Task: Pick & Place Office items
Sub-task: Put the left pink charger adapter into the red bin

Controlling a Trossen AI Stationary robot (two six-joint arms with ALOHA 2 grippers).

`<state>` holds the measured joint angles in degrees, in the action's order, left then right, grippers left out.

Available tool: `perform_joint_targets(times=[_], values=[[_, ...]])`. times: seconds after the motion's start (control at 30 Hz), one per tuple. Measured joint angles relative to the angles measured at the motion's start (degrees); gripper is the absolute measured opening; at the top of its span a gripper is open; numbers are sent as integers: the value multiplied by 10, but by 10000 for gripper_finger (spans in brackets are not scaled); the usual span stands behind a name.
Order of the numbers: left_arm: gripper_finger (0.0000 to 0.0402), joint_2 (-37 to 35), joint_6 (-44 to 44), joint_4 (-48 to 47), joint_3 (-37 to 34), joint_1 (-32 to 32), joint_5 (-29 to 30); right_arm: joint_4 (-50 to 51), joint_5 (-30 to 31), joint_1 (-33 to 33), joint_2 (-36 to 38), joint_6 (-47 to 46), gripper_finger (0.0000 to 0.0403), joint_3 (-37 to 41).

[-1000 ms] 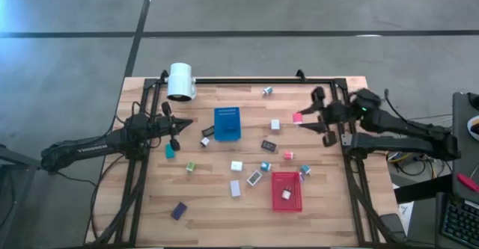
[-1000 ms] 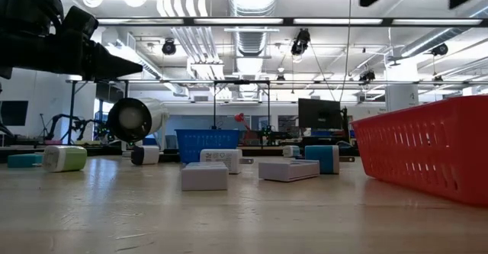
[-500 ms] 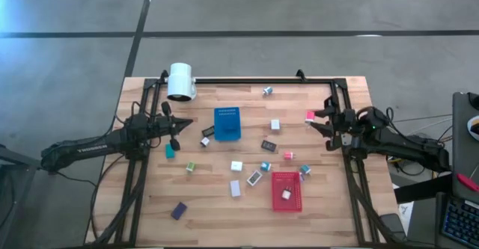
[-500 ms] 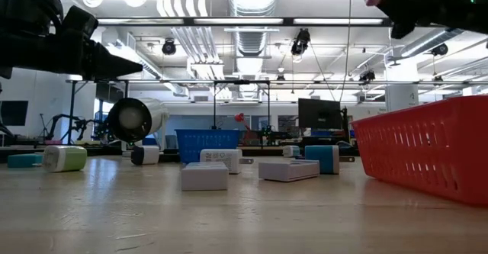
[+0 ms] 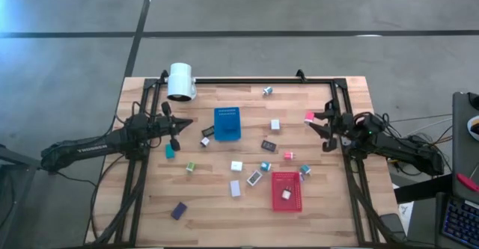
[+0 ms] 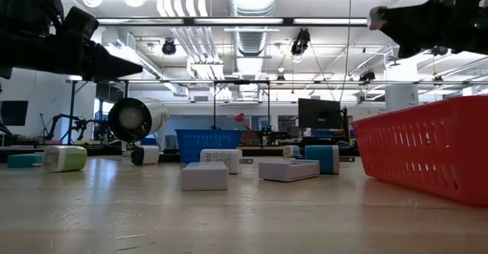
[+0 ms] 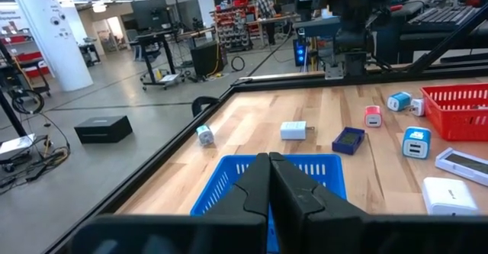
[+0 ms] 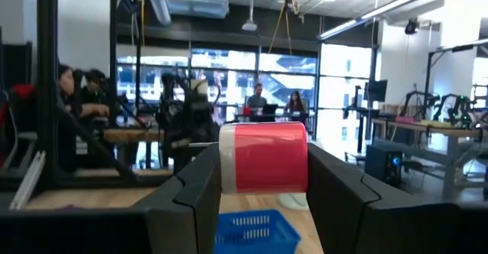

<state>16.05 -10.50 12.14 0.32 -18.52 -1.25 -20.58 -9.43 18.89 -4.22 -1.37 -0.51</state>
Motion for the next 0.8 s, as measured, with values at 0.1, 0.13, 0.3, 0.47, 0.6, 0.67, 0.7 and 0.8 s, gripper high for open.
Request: perform_joint_targets(times=[0.1,0.13,0.3,0.47,0.6,0.67,0.7,0.8], values=[[11,0,0,4,0,0,4,16,0,0,-4,22,148,0],[13,0,0,3,0,0,4,22,0,0,-6,25,148,0],[12,0,0,4,0,0,4,24,0,0,-8,27,148,0],[10,0,0,3,0,0,4,24,0,0,-8,28,148,0],[12,0,0,3,0,0,4,24,-1,0,-8,28,148,0],[11,0,0,3,0,0,4,23,0,0,-8,25,148,0],[11,0,0,3,0,0,4,20,0,0,-9,21,148,0],[8,0,0,3,0,0,4,29,-7,0,-10,17,148,-19]])
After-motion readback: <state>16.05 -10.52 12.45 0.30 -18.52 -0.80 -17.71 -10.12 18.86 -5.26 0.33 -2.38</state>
